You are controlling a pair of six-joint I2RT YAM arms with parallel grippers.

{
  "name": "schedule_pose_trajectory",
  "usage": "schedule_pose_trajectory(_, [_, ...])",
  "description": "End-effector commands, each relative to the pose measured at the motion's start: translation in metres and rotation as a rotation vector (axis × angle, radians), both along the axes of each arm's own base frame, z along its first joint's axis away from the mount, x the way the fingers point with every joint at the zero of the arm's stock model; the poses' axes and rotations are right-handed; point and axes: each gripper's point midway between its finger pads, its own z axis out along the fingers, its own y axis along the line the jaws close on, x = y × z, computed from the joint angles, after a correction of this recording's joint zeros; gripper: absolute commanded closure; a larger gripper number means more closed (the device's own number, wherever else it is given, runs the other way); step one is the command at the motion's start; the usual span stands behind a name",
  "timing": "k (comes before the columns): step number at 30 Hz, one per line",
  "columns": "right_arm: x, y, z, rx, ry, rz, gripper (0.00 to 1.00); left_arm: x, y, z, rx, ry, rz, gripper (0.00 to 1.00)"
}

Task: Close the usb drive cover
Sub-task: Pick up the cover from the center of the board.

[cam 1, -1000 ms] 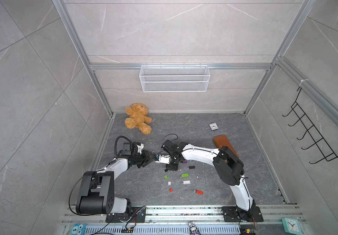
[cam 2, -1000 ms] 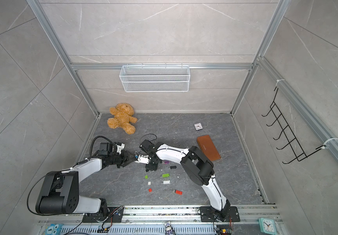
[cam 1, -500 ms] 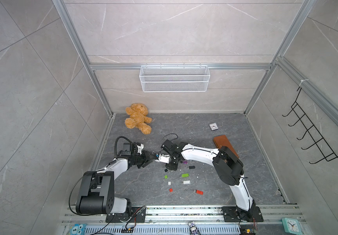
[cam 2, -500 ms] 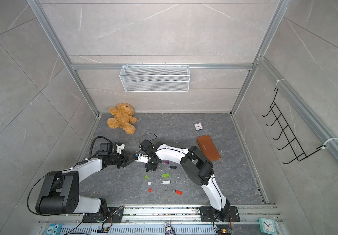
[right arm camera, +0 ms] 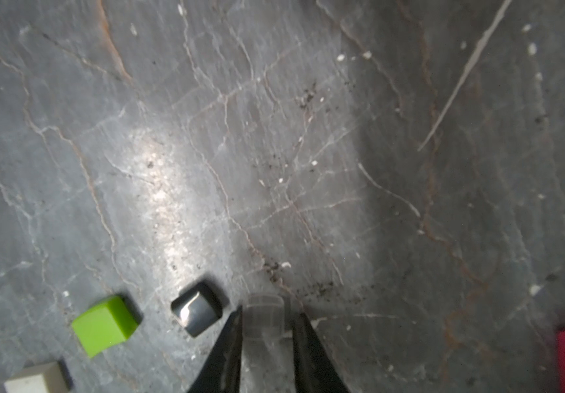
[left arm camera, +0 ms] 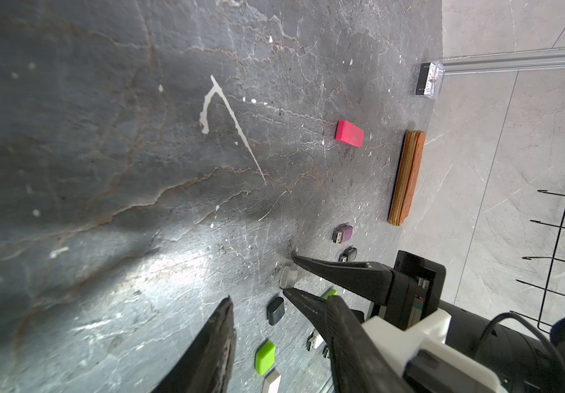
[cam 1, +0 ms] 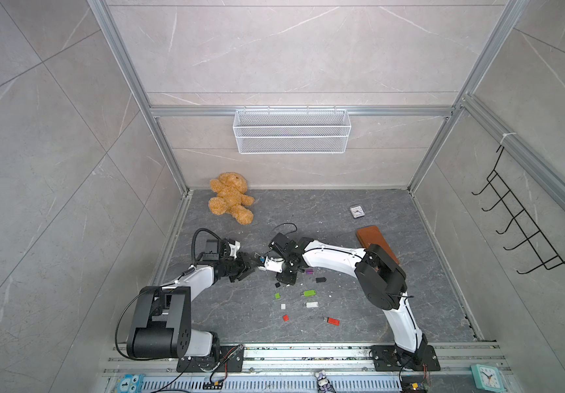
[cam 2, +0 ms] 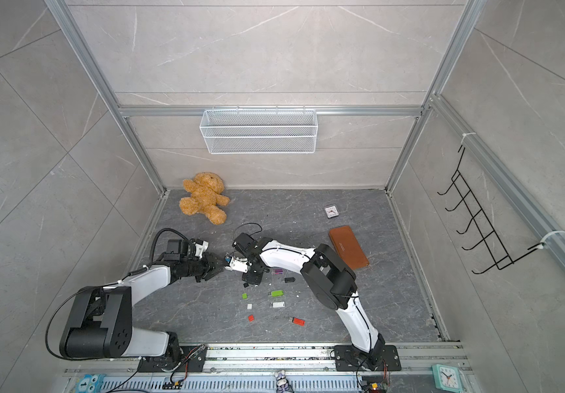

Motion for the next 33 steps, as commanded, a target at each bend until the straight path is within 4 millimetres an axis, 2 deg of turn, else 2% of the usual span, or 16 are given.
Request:
schedule_pose_trajectory(1, [-0.015, -0.018, -0.034, -0.097, 0.066, 0.004, 0.75, 0.003, 0.000, 0.007, -0.011, -0.034, 0.000, 0.53])
schedule_pose_trajectory(10, [-0.013, -0.009, -0.019, -0.027, 0.039, 0.019, 0.77, 0.002, -0.003, 0.006, -0.035, -0.025, -0.006, 0.53])
schedule_pose_trajectory(18, [-0.011, 0.009, -0.001, 0.088, 0.015, 0.033, 0.78, -0.001, -0.012, 0.002, -0.102, 0.006, -0.030, 0.54])
schedule_pose_trajectory(33, [-0.004, 0.013, 0.021, 0.184, 0.001, 0.026, 0.78, -0.010, -0.033, -0.012, -0.170, 0.084, -0.098, 0.59])
